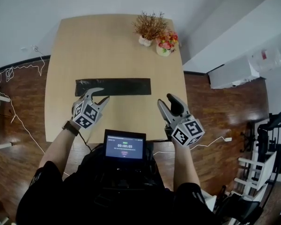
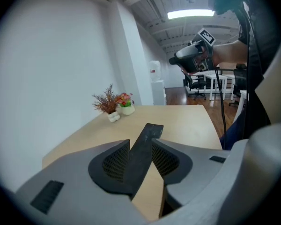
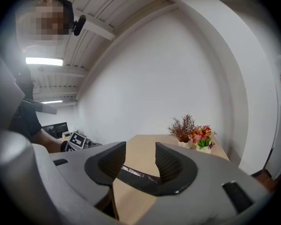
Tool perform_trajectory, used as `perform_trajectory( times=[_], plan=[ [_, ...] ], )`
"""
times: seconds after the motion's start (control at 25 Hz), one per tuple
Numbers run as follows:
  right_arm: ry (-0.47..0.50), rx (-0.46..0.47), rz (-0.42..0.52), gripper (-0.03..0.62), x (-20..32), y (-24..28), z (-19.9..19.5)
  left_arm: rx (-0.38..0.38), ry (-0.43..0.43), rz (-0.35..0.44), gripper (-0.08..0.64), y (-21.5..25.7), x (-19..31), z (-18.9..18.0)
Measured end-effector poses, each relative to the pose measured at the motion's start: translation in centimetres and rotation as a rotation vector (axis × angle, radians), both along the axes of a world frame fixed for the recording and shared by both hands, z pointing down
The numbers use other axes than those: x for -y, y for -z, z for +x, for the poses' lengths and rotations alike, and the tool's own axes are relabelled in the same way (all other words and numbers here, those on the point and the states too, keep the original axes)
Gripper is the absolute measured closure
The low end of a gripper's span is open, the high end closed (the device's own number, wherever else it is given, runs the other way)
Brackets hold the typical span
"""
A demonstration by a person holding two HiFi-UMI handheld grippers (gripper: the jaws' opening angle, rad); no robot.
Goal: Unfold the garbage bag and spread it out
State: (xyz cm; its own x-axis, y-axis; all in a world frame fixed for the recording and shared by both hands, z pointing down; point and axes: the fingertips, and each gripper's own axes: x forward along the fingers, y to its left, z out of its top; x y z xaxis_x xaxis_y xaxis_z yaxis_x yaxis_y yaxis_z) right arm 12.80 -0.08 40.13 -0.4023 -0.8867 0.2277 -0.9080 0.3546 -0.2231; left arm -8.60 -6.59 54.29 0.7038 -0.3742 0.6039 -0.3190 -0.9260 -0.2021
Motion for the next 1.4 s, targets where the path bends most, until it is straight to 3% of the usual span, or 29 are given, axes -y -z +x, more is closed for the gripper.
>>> perform_trajectory(
  times=[0.48,0.72,1.04,1.4],
  plan=[
    [0.078,-0.05,-0.093,0.374,6.4,-5.3,0.7,0.117,-0.031,-0.152,0.414,-8.1,3.5,3.1],
    [0.14,-0.056,-0.16,0.374,9.8,-9.0,1.3,0.248,-0.075,-0.227,0.414,-13.4,3.8,4.6],
    [0.204,-0.06,-0.259,0.374,11.0,-13.9,2.2,0.392,-0.14,-0.277,0.431,-18.4,3.7,5.3],
    [0.231,-0.053,-0.315,0.374,12.2,-16.9,3.1,0.472,-0.14,-0.373,0.451,-21.3,4.0,4.2]
  ],
)
